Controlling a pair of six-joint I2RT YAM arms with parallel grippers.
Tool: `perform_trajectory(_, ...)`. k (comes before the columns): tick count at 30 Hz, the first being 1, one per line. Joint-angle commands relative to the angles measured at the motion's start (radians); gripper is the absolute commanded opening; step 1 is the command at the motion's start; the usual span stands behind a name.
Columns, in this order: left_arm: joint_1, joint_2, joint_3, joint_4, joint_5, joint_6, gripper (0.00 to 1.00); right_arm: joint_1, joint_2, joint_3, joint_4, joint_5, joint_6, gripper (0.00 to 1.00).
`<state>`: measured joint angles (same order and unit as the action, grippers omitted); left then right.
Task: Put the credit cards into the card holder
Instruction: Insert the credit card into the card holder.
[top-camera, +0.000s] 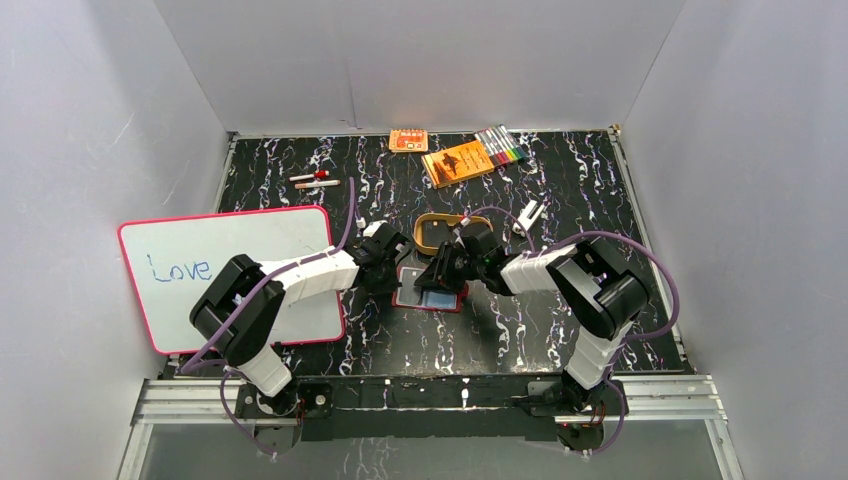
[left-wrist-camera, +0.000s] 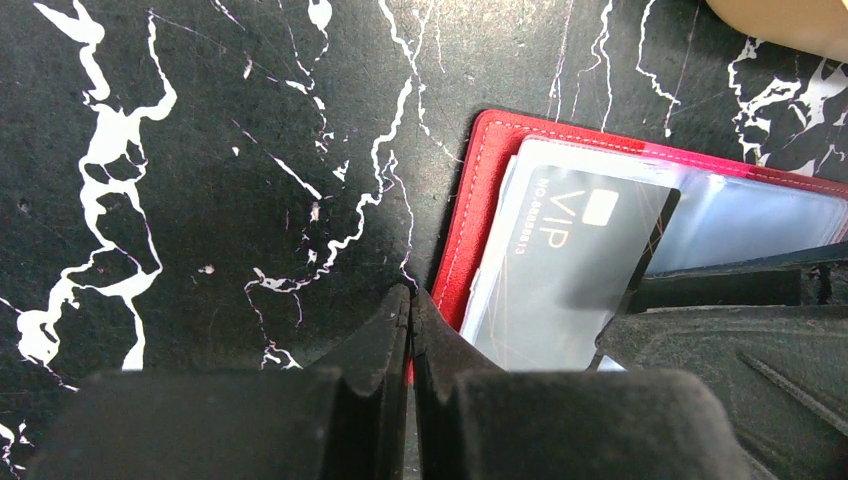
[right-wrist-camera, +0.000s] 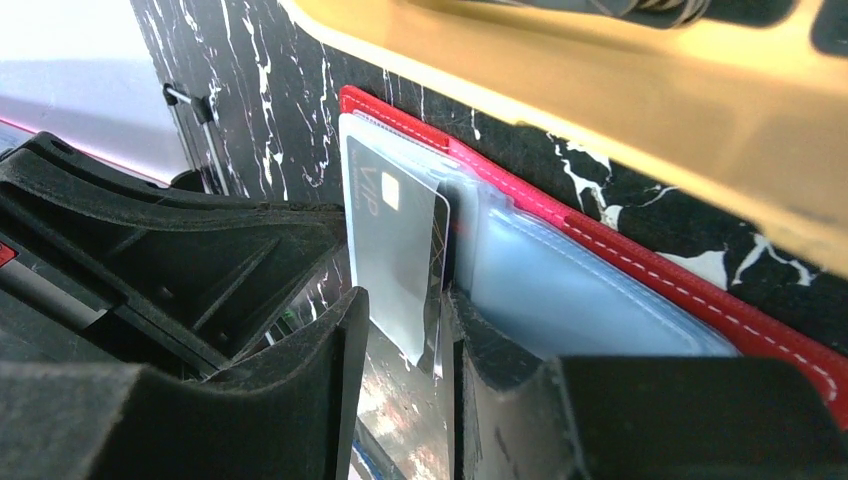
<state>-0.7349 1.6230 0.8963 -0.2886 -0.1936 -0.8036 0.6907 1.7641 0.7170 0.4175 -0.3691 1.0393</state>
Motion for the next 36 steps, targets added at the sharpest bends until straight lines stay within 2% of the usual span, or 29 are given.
perform_trajectory(1, -0.002, 0.001, -0.028, 0.000, 0.051, -0.009, 0.00, 0.028, -0.003, 0.059, -0.026, -0.004, -0.034, 0.41)
perform_trajectory(11, -0.003, -0.024, -0.036, 0.005, 0.052, -0.010, 0.00, 0.039, -0.036, 0.093, -0.113, 0.014, -0.071, 0.41)
perform_trajectory(18, -0.003, -0.076, -0.027, -0.031, -0.003, -0.008, 0.00, 0.038, -0.161, 0.155, -0.448, 0.180, -0.176, 0.53)
perform_trajectory(23, -0.003, -0.109, -0.017, -0.047, -0.014, 0.002, 0.06, 0.038, -0.275, 0.170, -0.573, 0.273, -0.233, 0.56)
perform_trajectory(26, -0.002, -0.141, 0.000, -0.058, 0.000, 0.021, 0.15, 0.020, -0.340, 0.209, -0.627, 0.327, -0.287, 0.57)
perform_trajectory(31, -0.003, -0.224, 0.052, -0.077, 0.005, 0.052, 0.40, -0.093, -0.348, 0.281, -0.587, 0.305, -0.335, 0.55)
perform_trajectory(33, -0.003, -0.265, 0.065, -0.073, 0.009, 0.056, 0.48, -0.109, -0.310, 0.304, -0.535, 0.314, -0.348, 0.55)
perform_trajectory(36, -0.003, -0.305, 0.060, -0.033, 0.033, 0.068, 0.53, -0.138, -0.187, 0.364, -0.508, 0.299, -0.345, 0.54)
